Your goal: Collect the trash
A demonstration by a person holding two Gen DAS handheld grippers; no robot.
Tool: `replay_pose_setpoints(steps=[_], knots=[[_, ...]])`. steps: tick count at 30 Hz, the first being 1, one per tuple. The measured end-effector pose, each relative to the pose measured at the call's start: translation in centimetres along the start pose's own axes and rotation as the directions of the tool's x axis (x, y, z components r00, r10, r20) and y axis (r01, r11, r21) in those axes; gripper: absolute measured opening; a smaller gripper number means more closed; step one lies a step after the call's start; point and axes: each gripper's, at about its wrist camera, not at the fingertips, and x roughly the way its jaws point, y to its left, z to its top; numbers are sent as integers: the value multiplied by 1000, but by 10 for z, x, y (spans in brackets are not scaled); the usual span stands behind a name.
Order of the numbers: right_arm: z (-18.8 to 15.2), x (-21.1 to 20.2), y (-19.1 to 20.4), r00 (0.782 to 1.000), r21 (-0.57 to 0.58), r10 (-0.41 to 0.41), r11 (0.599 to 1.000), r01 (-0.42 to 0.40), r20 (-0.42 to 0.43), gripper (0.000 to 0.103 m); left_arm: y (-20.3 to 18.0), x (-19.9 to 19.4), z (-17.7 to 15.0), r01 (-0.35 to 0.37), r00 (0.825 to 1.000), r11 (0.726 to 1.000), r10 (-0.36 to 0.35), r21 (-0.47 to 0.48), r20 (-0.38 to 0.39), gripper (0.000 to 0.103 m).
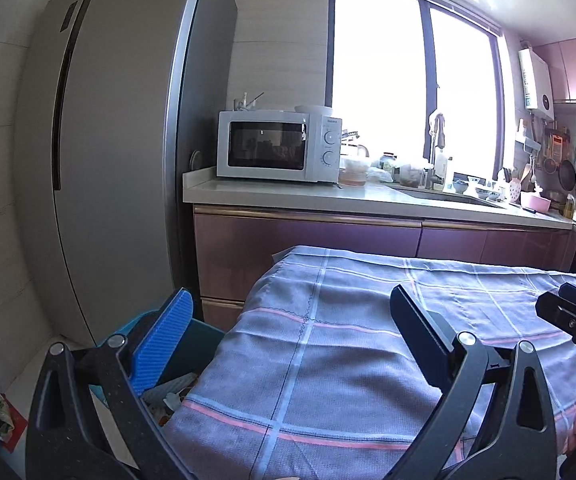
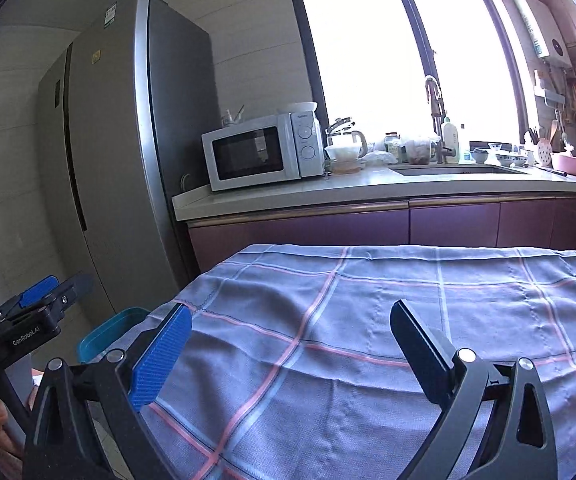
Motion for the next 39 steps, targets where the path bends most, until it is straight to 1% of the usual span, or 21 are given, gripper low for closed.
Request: replay_pose_setpoints(steps=[5,11,16,20,39], knots=[[-2,-15,-5,999,-10,-29,1000,29,22,96,-8,-4,-1,7,1000,1000,-7,5,8,97],[-5,-21,-7,998,-3,-53,999,53,31,96,-15,-6,-2,10,1000,1000,-11,14,18,97],[-4,-26,-8,997,-8,-59,998,59,40,96,-17,-7,-3,15,1000,1000,-15,15,14,97],[-3,-29,-8,997,-5,-63,998,63,46,96,-20,-10,-1,14,1000,1000,-15,25,25,97],[-2,-27,-13,996,3,-71,997,71,46,96,-22,-11,0,10,999,1000,-11,23,40,97]])
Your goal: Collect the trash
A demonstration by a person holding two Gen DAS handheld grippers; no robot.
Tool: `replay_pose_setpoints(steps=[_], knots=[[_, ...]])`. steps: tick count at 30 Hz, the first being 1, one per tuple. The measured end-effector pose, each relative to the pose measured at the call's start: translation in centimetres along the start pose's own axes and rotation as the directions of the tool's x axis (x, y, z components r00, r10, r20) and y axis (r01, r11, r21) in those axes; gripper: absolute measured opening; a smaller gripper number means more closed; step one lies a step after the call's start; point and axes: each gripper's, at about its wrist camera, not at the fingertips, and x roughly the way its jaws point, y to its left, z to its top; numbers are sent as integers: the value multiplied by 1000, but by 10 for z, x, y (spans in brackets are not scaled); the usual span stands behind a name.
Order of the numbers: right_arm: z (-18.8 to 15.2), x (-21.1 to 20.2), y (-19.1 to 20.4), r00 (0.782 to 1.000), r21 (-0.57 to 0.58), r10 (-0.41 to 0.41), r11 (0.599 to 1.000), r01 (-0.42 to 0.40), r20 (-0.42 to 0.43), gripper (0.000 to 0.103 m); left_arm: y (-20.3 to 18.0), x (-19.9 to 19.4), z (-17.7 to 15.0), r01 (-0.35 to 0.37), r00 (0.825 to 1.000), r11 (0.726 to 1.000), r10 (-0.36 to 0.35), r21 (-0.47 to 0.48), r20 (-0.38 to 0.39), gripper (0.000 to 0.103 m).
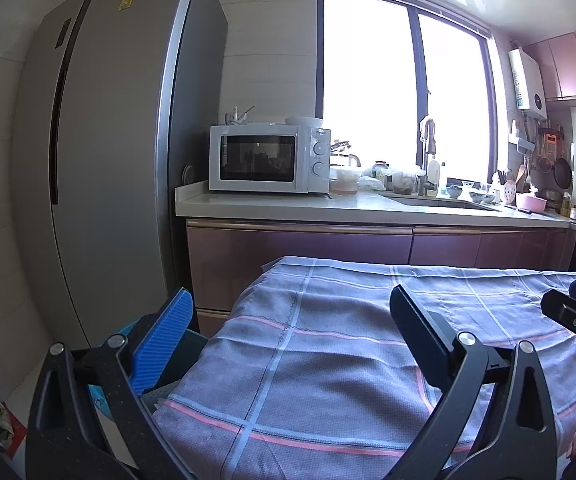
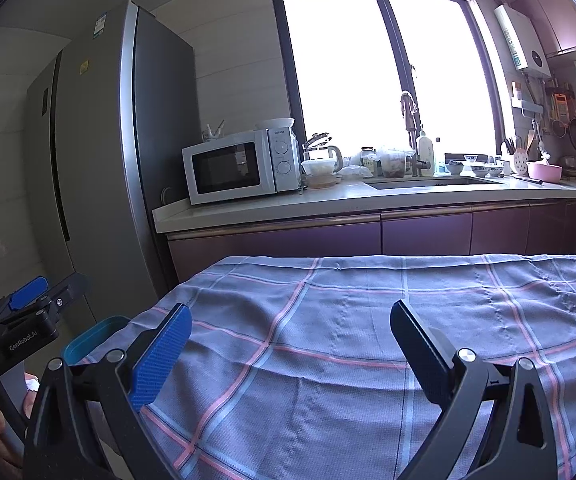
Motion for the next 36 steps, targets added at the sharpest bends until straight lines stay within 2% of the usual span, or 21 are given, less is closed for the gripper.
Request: replay_pose_setpoints(steps=[36], knots=[[1,0,-1,1000,16,-5,1000,5,-1,96,1,0,1,7,1000,1000,-7,3,3,97]])
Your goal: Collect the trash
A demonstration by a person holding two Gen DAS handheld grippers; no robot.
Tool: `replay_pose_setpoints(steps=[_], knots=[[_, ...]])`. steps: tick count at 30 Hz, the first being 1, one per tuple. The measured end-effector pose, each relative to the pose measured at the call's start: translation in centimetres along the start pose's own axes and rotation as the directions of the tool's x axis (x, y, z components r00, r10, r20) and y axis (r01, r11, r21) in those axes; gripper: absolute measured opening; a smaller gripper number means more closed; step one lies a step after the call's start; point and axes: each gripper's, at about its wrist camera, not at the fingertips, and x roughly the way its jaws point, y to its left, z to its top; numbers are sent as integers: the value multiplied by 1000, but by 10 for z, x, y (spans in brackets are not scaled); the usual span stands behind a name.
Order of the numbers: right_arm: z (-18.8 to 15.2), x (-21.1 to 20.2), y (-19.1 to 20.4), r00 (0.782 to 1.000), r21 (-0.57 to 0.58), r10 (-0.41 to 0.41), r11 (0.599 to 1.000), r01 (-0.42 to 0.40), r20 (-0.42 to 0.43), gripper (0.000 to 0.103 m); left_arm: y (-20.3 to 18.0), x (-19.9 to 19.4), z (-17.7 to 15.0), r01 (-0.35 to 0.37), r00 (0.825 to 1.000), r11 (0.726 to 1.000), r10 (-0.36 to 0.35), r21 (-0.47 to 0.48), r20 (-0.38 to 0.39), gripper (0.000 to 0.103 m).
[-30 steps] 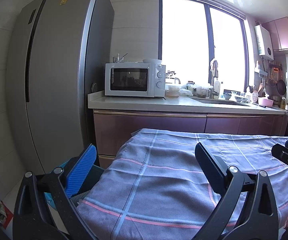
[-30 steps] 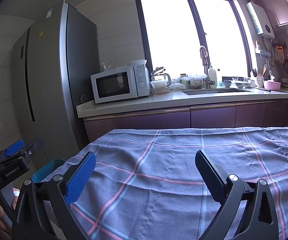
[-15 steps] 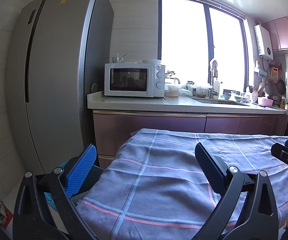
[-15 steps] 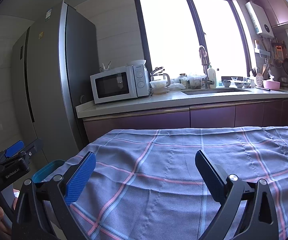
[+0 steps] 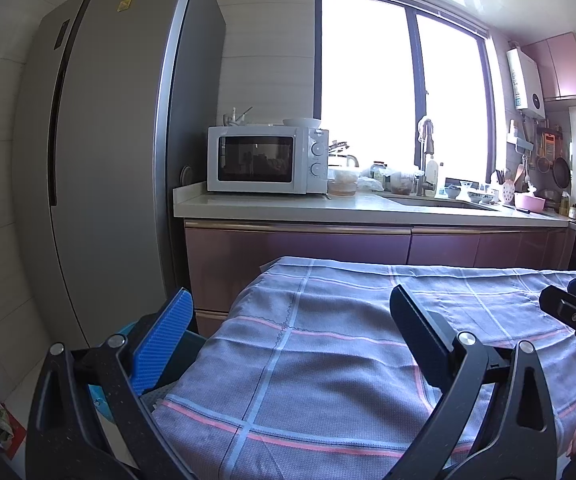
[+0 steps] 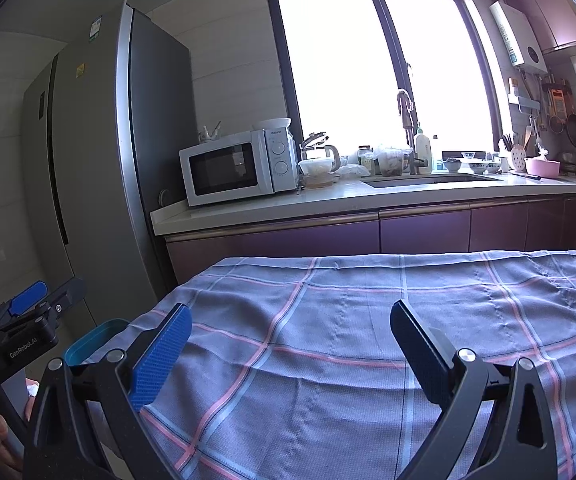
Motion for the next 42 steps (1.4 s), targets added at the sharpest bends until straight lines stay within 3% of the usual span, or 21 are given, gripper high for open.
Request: replay_pose_setpoints(steps=[42], knots=[[-1,4,-7,1000,16,-15,1000,15,-10,96,-3,10,-5,9,1000,1000,-8,11,-21,97]])
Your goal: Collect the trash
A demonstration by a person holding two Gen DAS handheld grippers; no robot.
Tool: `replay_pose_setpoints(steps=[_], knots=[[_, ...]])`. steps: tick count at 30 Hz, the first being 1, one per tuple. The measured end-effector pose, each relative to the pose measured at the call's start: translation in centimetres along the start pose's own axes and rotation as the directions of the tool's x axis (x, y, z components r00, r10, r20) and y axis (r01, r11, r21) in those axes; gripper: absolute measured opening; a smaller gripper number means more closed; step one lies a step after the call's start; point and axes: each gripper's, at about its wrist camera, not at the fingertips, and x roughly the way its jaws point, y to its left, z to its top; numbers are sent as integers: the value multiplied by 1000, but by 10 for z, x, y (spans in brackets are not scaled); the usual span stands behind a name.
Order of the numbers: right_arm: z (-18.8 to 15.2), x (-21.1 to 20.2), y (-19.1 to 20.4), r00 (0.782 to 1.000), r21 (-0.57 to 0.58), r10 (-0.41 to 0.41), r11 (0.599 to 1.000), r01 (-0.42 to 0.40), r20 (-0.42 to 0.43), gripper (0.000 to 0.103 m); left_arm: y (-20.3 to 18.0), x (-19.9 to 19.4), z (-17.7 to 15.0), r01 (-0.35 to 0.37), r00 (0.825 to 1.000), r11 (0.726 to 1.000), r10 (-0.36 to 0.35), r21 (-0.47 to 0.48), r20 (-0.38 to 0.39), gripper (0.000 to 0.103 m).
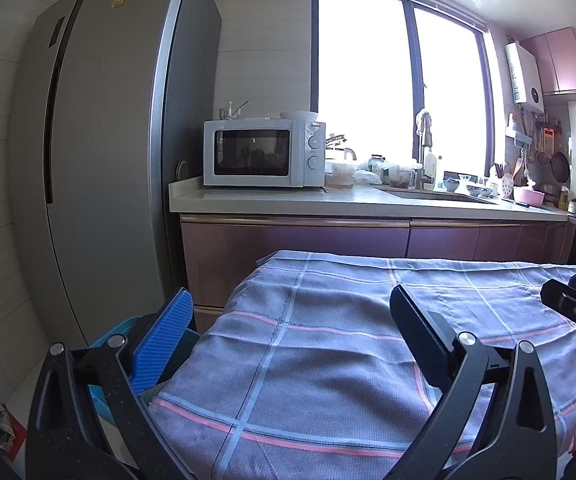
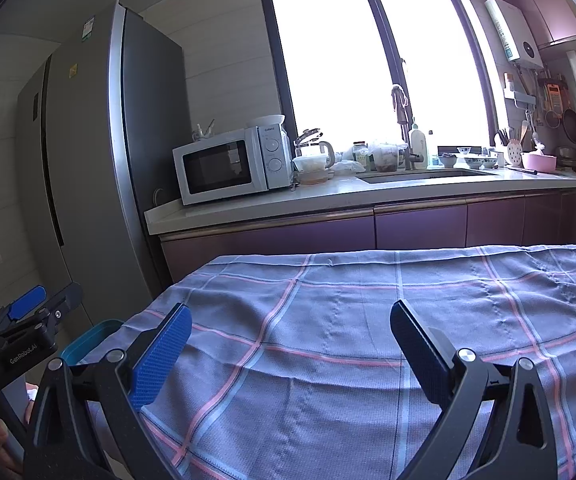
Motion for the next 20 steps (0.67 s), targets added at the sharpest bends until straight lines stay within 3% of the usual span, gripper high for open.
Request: replay_pose_setpoints(steps=[10,13,17,20], knots=[[-1,7,-7,1000,3,-10,1000,10,-8,96,-6,15,-3,19,999,1000,-18,16,-27,97],[-2,10,-12,1000,5,-16,1000,16,-19,96,-10,29,-5,49,995,998,-47,25,-83,97],[-4,19,-23,998,9,-33,999,34,-58,96,-14,69,-9,83,974,996,-78,14,-214,97],[-5,31,-35,992,12,-49,999,51,-115,96,-17,114,-14,97,938,995,-89,7,-334,97]])
